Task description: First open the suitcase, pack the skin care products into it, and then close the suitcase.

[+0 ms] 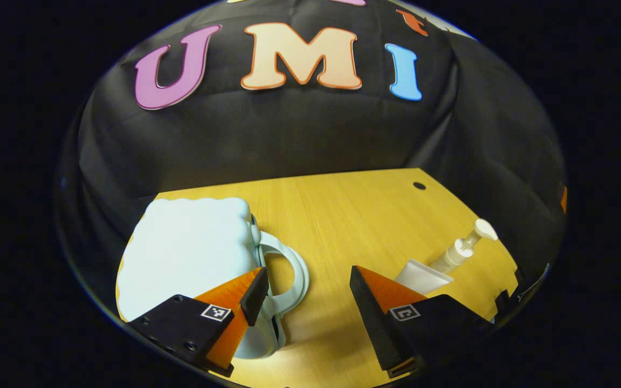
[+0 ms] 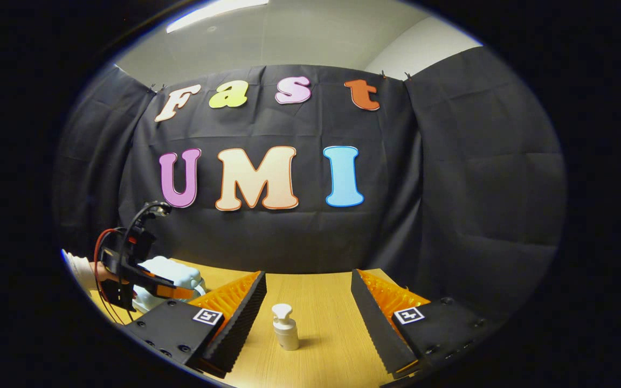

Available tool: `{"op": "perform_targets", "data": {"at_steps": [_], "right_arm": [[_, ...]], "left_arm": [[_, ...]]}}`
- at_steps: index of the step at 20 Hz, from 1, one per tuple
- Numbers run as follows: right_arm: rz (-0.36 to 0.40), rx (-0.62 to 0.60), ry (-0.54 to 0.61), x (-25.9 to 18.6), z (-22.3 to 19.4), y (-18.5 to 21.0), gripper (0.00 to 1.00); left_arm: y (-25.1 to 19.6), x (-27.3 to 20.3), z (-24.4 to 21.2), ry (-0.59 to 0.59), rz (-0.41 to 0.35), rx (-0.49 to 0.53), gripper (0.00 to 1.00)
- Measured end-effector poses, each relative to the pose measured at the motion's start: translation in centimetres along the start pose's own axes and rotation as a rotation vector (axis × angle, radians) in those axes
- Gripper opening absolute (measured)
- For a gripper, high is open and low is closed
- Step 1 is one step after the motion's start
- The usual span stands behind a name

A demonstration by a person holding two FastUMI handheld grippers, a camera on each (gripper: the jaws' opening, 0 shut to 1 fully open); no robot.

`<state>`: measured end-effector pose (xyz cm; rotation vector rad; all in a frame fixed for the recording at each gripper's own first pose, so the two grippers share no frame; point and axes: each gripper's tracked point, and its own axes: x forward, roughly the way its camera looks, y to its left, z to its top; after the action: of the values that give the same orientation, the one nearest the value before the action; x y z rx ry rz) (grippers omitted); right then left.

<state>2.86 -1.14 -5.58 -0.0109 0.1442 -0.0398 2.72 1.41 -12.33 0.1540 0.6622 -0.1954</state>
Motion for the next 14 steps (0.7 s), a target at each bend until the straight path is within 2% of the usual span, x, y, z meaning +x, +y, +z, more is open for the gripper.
{"op": "perform_targets", "data": {"at_steps": [8, 12, 14], "right_arm": [[-0.01, -0.007, 0.037, 0.3, -1.2, 0.1, 0.99], [-0.011, -0.004, 0.029, 0.6, -0.9, -0.1, 0.99], [-0.01, 0.007, 0.03, 0.8, -0.8, -0.1, 0.99]], "left_arm": [[0.5, 5.4, -2.4, 0.215, -0.019, 0.06, 0.84], [0.8, 6.8, -3.0, 0.286, -0.006, 0.058, 0.71], [1.3, 7.2, -3.2, 0.315, 0.011, 0.089, 0.61]]}}
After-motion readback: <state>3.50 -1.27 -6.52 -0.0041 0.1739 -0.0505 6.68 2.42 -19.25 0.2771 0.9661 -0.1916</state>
